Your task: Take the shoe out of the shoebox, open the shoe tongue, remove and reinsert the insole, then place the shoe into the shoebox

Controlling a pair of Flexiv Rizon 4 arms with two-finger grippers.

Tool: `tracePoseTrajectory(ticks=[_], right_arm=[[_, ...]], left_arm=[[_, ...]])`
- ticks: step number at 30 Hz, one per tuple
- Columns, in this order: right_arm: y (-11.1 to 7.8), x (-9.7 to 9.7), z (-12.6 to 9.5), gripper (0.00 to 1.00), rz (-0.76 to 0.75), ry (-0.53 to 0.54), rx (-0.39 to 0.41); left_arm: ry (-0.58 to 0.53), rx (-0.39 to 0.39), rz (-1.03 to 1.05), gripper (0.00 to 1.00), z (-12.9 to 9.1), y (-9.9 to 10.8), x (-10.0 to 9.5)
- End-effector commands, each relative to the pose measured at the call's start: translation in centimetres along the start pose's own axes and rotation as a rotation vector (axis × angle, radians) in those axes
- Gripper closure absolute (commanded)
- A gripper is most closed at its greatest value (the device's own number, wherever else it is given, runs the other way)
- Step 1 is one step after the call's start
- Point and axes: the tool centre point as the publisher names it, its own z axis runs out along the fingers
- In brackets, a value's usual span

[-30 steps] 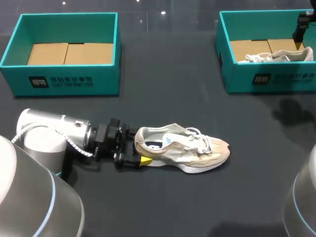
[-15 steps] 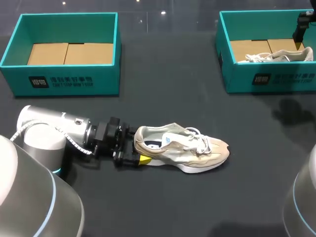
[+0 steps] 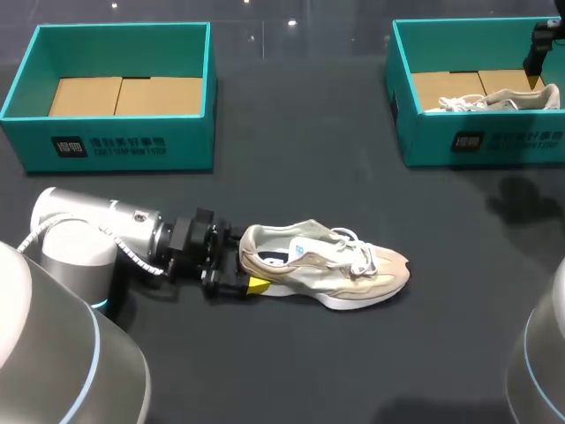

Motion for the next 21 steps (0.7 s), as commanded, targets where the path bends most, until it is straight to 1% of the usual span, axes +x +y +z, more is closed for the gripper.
tracePoseTrajectory(ticks=[1,6,9,14,16,21], right_arm=[[0.0,0.1,0.0,0.0,0.001,-0.001,0.001],[-0.2,0.3,-0.3,0.0,0.018,0.001,0.001],[-1.2,1.8,-0.9,0.0,0.043,0.002,-0.002],[-3.5,5.3,-1.8,0.0,0.071,-0.016,0.002],[-4.5,6.8,-2.3,0.0,0.083,-0.008,0.001],[-6.8,11.1,-2.9,0.0,0.082,-0.017,-0.001]], left_arm=[[0.0,-0.001,0.0,1.0,-0.1,0.2,-0.2],[0.0,-0.001,0.0,1.0,-0.1,0.2,-0.2],[0.0,-0.001,0.0,1.0,-0.1,0.2,-0.2],[0.0,-0.001,0.0,1.0,-0.1,0.2,-0.2],[0.0,-0.001,0.0,1.0,-0.1,0.2,-0.2],[0.0,-0.001,0.0,1.0,-0.1,0.2,-0.2]])
